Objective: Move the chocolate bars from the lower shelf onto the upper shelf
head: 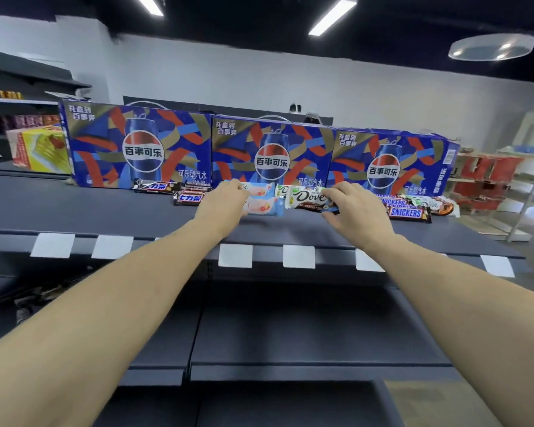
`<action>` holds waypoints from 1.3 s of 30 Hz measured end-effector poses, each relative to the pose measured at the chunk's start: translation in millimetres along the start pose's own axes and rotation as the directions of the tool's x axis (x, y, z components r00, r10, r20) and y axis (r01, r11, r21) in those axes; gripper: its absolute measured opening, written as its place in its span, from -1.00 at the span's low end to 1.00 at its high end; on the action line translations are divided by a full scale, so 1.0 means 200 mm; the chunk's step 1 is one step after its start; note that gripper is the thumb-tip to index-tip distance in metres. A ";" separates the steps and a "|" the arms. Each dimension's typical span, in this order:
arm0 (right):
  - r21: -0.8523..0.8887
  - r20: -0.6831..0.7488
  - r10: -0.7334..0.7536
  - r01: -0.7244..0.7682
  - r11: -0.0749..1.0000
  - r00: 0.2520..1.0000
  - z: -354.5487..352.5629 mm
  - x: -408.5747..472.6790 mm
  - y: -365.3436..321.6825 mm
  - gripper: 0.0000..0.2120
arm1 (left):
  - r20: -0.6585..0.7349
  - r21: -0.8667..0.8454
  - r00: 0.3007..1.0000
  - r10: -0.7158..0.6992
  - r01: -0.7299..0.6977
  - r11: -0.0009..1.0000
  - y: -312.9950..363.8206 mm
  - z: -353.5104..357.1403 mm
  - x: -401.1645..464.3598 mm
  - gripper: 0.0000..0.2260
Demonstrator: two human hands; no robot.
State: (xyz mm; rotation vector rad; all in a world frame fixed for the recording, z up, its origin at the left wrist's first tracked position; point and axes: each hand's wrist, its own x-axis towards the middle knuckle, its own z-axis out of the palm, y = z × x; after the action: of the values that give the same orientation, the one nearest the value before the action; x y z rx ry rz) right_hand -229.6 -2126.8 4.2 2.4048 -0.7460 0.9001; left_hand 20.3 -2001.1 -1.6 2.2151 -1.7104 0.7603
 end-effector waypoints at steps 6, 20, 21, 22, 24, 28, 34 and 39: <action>-0.003 0.117 0.041 -0.040 0.999 0.992 0.18 0.20 -0.01 -0.59 | 0.074 0.038 0.997 0.002 -0.004 0.999 -0.12 0.13 0.20 -0.76; -0.029 0.219 0.069 -0.065 0.997 0.973 0.36 0.42 0.14 -0.68 | 0.147 0.054 0.981 -0.127 0.121 0.991 -0.07 0.29 0.49 -0.71; -0.034 0.228 0.089 -0.083 0.996 0.970 0.37 0.41 0.16 -0.67 | 0.147 0.062 0.980 -0.136 0.129 0.990 -0.07 0.30 0.50 -0.71; -0.032 0.236 0.105 -0.101 0.994 0.966 0.38 0.40 0.18 -0.65 | 0.144 0.070 0.979 -0.146 0.137 0.988 -0.06 0.31 0.51 -0.70; -0.021 0.254 0.121 -0.119 0.993 0.960 0.39 0.40 0.19 -0.63 | 0.139 0.085 0.977 -0.164 0.153 0.985 -0.05 0.32 0.53 -0.68; -0.019 0.279 0.096 -0.095 0.995 0.955 0.43 0.41 0.20 -0.62 | 0.134 0.107 0.973 -0.187 0.173 0.979 -0.05 0.34 0.55 -0.65; 0.009 0.202 0.191 -0.197 0.980 0.960 0.43 0.42 0.28 -0.49 | 0.128 0.122 0.973 -0.194 0.179 0.976 -0.06 0.36 0.56 -0.66; -0.008 0.154 0.244 -0.245 0.969 0.957 0.42 0.37 0.35 -0.41 | 0.117 0.109 0.974 -0.196 0.183 0.977 -0.06 0.38 0.56 -0.64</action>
State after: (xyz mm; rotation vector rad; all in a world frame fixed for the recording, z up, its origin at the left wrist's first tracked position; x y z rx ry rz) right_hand -188.0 -2252.4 15.1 2.4488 -1.1203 0.8173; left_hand 71.0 -2127.8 -3.2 2.4997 -1.5148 0.6829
